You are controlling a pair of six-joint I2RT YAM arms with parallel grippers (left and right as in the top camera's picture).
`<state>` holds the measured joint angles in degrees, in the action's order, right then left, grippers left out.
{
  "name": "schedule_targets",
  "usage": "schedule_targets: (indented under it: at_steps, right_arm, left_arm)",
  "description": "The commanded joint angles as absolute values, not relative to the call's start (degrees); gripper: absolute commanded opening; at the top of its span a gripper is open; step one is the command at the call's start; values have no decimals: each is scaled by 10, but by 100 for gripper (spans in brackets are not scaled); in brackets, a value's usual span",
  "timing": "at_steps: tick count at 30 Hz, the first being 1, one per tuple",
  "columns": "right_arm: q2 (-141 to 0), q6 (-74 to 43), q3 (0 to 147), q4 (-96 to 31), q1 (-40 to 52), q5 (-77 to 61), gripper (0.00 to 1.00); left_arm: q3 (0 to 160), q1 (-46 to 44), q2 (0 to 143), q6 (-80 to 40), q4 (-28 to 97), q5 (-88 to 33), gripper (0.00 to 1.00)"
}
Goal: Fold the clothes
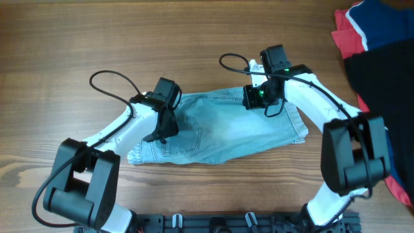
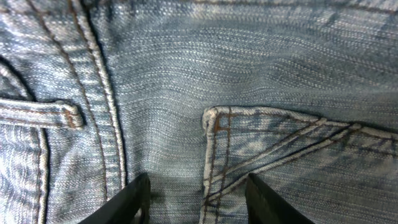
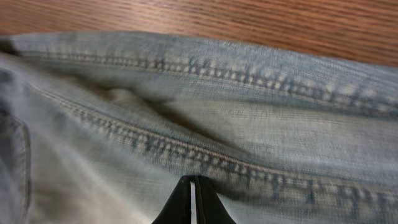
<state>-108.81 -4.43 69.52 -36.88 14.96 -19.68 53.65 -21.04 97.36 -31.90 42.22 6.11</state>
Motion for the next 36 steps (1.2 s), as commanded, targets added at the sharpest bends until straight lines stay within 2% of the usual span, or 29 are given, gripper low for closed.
schedule_targets:
  at_steps: [1, 5, 6, 9, 12, 14, 17, 20, 26, 32, 35, 36]
  right_arm:
    - [-1135, -78, 698, -338, 148, -182, 4]
    - [-1187, -113, 698, -292, 142, -159, 5]
    - [-1192, -136, 698, -280, 139, -135, 11]
    - [-1189, -151, 710, -257, 129, -107, 20]
    - [-1185, -172, 748, -265, 110, -101, 23]
    - [-1185, -180, 771, -273, 97, -102, 29]
    - [-1178, -177, 790, -305, 90, -103, 30]
    - [-1145, -158, 791, -338, 86, -89, 31]
    - [-969, -137, 791, -416, 78, -84, 35]
    - [-900, -133, 791, -522, 79, -84, 41]
    - [-908, -135, 789, -563, 79, -90, 46]
    - [-908, -135, 786, -564, 79, -90, 47]
  left_arm:
    - [533, -208, 969, -327, 426, 60, 49]
    - [533, -208, 969, -327, 427, 60, 51]
    - [533, -208, 969, -326, 428, 58, 51]
    - [533, -208, 969, -327, 432, 58, 51]
    - [533, -208, 969, -327, 438, 58, 51]
    - [533, -208, 969, -327, 438, 58, 51]
    - [533, -208, 969, -327, 438, 58, 51]
    - [533, -208, 969, -326, 435, 59, 52]
    - [535, -203, 964, -319, 430, 72, 56]
    - [585, -180, 894, -281, 463, 73, 73]
    - [597, -155, 830, -274, 484, 81, 100]
    - [597, -136, 811, -274, 493, 80, 100]
